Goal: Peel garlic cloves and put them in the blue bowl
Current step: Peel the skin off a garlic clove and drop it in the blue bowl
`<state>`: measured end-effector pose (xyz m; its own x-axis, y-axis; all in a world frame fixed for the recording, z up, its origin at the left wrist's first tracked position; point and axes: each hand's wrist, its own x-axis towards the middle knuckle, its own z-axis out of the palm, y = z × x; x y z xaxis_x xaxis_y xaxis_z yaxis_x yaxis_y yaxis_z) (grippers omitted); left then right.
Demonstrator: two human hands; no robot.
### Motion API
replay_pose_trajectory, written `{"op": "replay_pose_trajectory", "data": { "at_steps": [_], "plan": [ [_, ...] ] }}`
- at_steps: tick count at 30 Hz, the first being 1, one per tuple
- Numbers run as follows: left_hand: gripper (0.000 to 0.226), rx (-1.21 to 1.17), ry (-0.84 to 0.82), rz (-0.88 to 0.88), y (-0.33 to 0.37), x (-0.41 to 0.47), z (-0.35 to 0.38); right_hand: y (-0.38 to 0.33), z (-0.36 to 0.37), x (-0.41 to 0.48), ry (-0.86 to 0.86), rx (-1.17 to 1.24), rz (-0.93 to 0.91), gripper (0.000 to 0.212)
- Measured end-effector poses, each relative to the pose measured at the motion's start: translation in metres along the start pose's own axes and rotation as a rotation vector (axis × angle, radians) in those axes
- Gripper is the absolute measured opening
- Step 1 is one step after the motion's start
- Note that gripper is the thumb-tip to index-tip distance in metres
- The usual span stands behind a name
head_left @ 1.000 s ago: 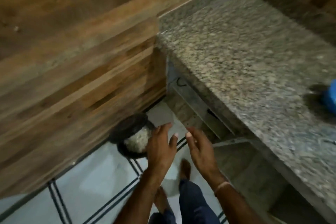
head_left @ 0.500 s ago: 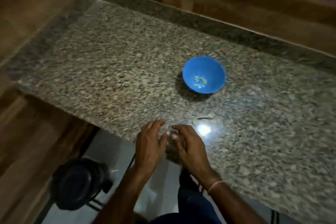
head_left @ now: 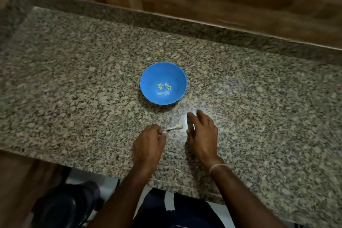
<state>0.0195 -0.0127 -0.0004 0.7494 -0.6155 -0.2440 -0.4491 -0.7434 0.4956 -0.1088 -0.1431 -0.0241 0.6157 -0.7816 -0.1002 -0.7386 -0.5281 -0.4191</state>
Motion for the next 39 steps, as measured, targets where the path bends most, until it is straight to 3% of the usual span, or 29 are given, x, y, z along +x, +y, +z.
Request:
{"op": "replay_pose_trajectory", "data": {
  "at_steps": [3,9,14,17,19,21,23,26,28,30,33,35,39],
  "plan": [
    [0.014,-0.026,0.006,0.012,-0.001,-0.002,-0.013,-0.003,-0.004,0.009,-0.047,-0.054,0.024,0.058],
    [0.014,-0.061,0.257,0.192,0.043,0.046,-0.062,-0.011,0.0,0.011,-0.026,-0.088,0.074,0.062],
    [0.022,0.117,0.213,0.305,0.057,0.102,-0.073,-0.015,-0.002,0.01,-0.033,-0.068,0.099,0.064],
    [0.019,0.01,0.291,0.482,0.051,0.076,-0.067,-0.014,-0.005,0.008,-0.025,-0.026,0.11,0.063],
    [0.018,-0.067,0.166,0.567,0.041,0.046,-0.048,-0.013,-0.006,0.005,-0.016,-0.001,0.118,0.062],
    [0.03,-0.082,-0.007,0.565,0.026,0.03,-0.02,-0.012,-0.006,0.003,-0.001,0.036,0.115,0.061],
    [0.038,-0.064,-0.076,0.557,0.017,0.031,0.005,-0.009,-0.004,0.001,0.011,0.067,0.117,0.059],
    [0.029,-0.088,-0.108,0.507,0.013,0.036,0.023,-0.006,-0.002,-0.002,0.028,0.102,0.108,0.059],
    [0.022,-0.258,-0.115,0.379,0.012,0.036,0.027,-0.003,-0.001,-0.003,0.039,0.128,0.097,0.058],
    [0.018,-0.594,-0.212,0.099,0.016,0.034,0.023,0.001,-0.002,-0.004,0.074,0.275,0.096,0.05],
    [0.02,-1.167,-0.496,-0.312,0.032,0.026,0.012,-0.004,-0.017,-0.007,0.02,0.825,0.215,0.036],
    [0.024,-1.303,-0.556,-0.365,0.039,0.021,0.012,-0.012,-0.029,-0.012,0.009,0.989,0.204,0.028],
    [0.031,-1.269,-0.567,-0.237,0.054,0.008,0.015,-0.014,-0.043,-0.021,0.087,1.082,0.167,0.021]
  ]
}}
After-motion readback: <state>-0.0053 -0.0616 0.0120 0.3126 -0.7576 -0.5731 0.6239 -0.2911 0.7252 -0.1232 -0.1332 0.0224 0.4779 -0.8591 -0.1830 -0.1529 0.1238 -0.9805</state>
